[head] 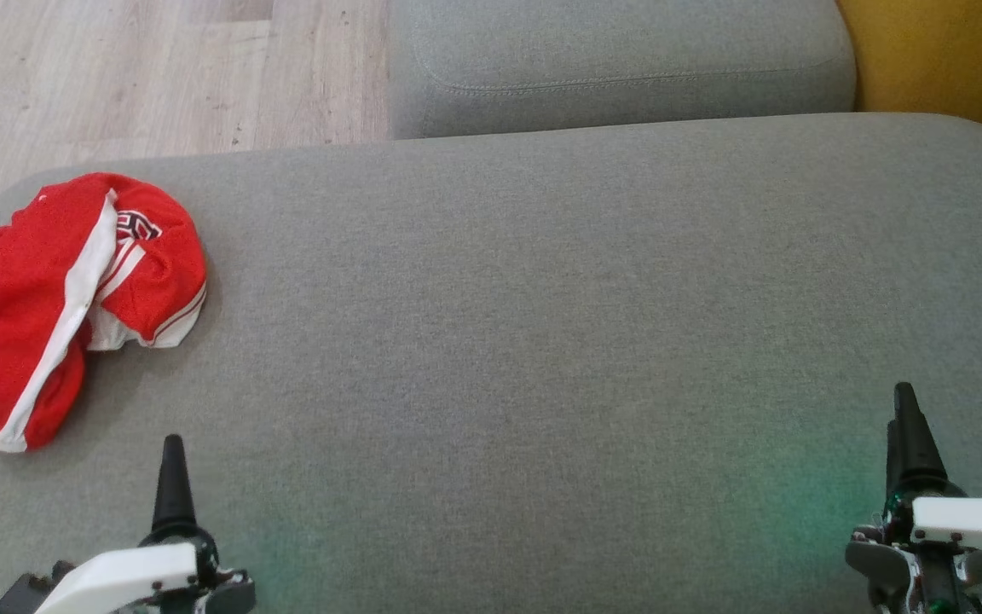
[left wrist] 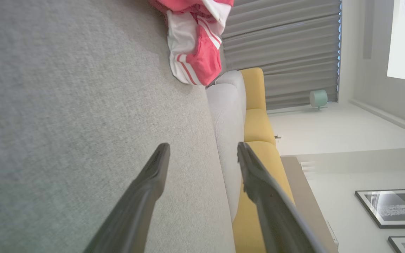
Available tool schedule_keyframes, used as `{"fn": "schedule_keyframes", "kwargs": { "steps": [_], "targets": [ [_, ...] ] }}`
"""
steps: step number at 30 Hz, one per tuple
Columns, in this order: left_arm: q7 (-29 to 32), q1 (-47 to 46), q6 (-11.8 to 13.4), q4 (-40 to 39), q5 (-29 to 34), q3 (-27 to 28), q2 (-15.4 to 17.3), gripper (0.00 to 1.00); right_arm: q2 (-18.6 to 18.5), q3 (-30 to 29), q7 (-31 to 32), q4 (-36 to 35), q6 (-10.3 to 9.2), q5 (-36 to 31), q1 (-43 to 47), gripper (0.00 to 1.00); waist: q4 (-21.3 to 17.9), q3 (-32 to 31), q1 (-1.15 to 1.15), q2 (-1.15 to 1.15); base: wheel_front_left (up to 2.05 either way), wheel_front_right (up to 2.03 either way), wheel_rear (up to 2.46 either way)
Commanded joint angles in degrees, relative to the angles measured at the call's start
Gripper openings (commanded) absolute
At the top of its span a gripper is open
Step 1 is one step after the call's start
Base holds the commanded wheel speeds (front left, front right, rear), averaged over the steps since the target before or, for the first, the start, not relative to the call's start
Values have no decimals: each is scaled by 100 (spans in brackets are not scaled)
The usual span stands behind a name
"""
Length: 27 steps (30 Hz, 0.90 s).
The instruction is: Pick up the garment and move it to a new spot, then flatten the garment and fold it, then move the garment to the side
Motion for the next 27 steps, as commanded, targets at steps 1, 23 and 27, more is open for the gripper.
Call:
{"fn": "schedule_keyframes", "kwargs": {
  "steps": [1, 23, 27],
  "targets": [
    [-70, -202, 27, -277, 181, -20, 33, 100, -31, 53, -79, -283, 12, -202, -144, 100, 1, 1, 0, 0, 0, 0, 0],
    [-427, -68, 111, -670, 2170, -496, 39, 100, -40, 406, -433, -544, 19, -1852, -39, 100, 3, -12, 0, 0, 0, 0, 0],
    [-495, -37, 162, -680, 2431, -546, 40, 100, -41, 481, -501, -562, 21, -2133, -12, 100, 4, -22, 0, 0, 0, 0, 0]
  ]
}}
